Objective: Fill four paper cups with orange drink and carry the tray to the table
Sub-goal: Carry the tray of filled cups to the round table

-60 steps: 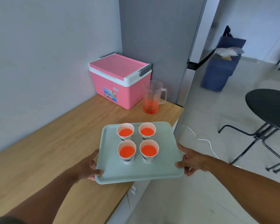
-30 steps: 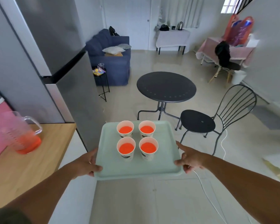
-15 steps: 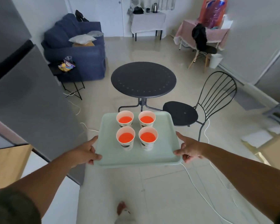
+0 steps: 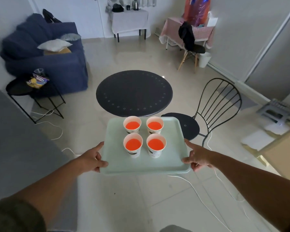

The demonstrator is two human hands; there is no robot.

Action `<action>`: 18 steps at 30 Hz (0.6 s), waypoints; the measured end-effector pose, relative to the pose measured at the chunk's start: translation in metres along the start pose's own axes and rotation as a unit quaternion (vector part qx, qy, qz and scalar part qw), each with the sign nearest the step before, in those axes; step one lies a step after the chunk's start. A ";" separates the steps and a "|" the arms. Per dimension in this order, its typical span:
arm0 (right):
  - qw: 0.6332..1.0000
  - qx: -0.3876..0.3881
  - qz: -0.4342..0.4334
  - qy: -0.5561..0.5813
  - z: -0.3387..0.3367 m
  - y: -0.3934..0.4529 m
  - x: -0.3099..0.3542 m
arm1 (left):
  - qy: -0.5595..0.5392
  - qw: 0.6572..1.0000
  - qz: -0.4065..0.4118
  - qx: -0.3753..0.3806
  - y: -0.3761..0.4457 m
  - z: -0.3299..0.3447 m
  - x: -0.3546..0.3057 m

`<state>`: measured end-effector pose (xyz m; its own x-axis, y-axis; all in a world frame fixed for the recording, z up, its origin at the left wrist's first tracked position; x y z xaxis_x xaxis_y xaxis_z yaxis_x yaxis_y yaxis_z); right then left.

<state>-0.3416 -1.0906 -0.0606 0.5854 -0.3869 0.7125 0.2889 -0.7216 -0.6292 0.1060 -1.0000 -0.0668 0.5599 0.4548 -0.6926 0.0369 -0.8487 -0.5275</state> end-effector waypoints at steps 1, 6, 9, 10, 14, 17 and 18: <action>1.000 0.003 0.000 0.000 -0.003 0.009 0.005 | 0.005 1.000 -0.004 0.003 0.011 -0.005 -0.003; 1.000 0.018 -0.011 0.011 -0.029 0.068 0.029 | 0.008 1.000 -0.020 0.004 0.073 -0.029 -0.016; 1.000 0.026 -0.017 0.001 -0.048 0.110 0.048 | 0.008 0.999 -0.033 -0.004 0.109 -0.038 -0.024; 0.999 0.028 -0.017 -0.001 -0.055 0.124 0.055 | 0.003 0.999 -0.037 -0.007 0.121 -0.041 -0.028; 0.999 0.044 -0.018 -0.013 -0.083 0.177 0.085 | 0.001 0.998 -0.053 -0.025 0.169 -0.063 -0.044; 0.998 0.056 -0.015 -0.004 -0.101 0.213 0.106 | 0.014 0.998 -0.061 -0.031 0.200 -0.077 -0.054; 0.998 0.058 -0.015 -0.005 -0.107 0.224 0.113 | 0.017 0.997 -0.063 -0.035 0.210 -0.082 -0.055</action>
<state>-0.2918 -1.3573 -0.0880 0.5826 -0.3606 0.7284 0.3912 -0.6611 -0.6402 0.1503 -1.2257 -0.0991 0.5753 0.5507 -0.6047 0.1664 -0.8027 -0.5726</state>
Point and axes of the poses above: each hand's wrist, its own y-axis towards the middle knuckle, its own z-axis out of the palm, x = y × z, the point moved 8 cm from there along y, towards the middle knuckle, and after that the axes turned 9 degrees about y, right-handed, at the moved point
